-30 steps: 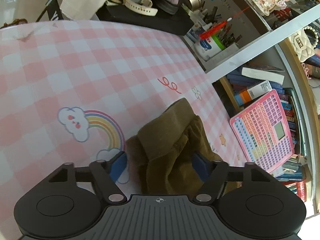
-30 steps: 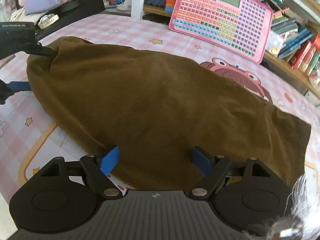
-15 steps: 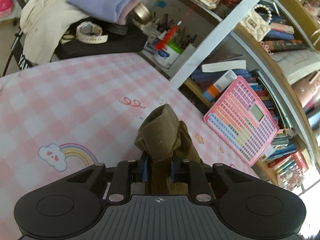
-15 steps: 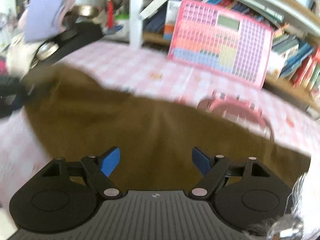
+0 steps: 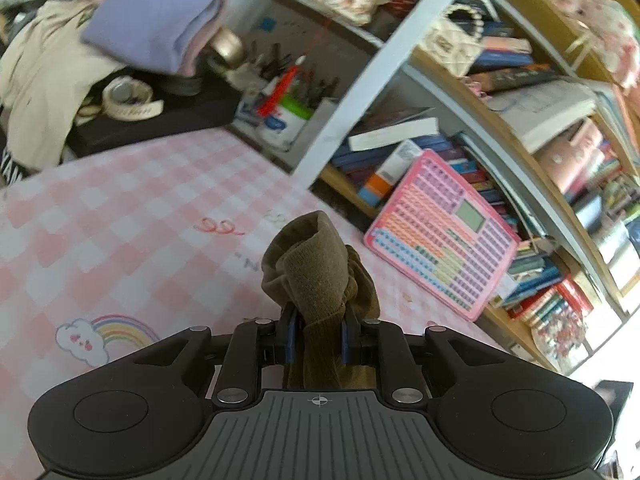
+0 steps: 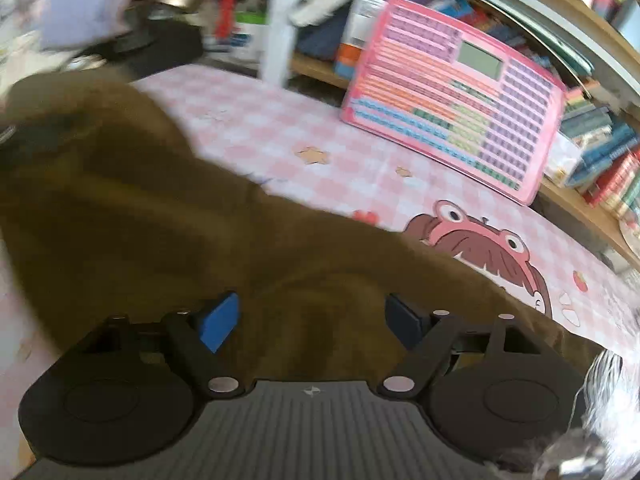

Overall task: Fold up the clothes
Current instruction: 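Close the left tool on the waistband end and lift it up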

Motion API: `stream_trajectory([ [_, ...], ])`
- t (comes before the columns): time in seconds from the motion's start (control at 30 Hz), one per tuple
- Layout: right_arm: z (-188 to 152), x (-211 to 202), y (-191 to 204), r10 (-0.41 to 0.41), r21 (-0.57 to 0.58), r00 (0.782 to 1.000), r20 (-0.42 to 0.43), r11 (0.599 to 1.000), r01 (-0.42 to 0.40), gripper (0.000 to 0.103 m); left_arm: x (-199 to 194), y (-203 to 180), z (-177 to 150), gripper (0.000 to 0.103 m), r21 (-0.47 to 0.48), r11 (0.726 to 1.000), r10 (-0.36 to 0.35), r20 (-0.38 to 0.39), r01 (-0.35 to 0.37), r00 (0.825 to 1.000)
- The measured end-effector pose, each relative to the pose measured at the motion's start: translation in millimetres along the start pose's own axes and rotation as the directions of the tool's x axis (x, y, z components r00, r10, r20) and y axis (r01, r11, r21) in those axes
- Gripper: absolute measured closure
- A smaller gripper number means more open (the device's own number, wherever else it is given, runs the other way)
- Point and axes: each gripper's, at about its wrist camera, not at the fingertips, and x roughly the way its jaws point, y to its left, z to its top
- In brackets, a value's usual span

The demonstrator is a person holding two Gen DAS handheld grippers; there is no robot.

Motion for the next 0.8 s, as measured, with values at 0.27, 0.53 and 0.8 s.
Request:
stream_trajectory([
  [0.27, -26, -10, 24, 0.009, -0.081, 1.0, 0.027, 0.997, -0.007, 0.023, -9, -44, -10, 0.085, 0.178, 0.98, -0.093, -0.005, 0.092, 0.996],
  [0.53, -49, -50, -36, 0.043, 0.045, 0.998, 0.035, 0.998, -0.045, 0.023, -17, -96, -32, 0.084, 0.356, 0.927, -0.123, -0.009, 0.118, 0.992],
  [0.8, -88, -88, -124, -0.033, 0.266, 0.999, 0.02, 0.964, 0.027, 0.023, 8, -168, -88, 0.075, 0.583, 0.803, -0.075, -0.112, 0.127, 0.991],
])
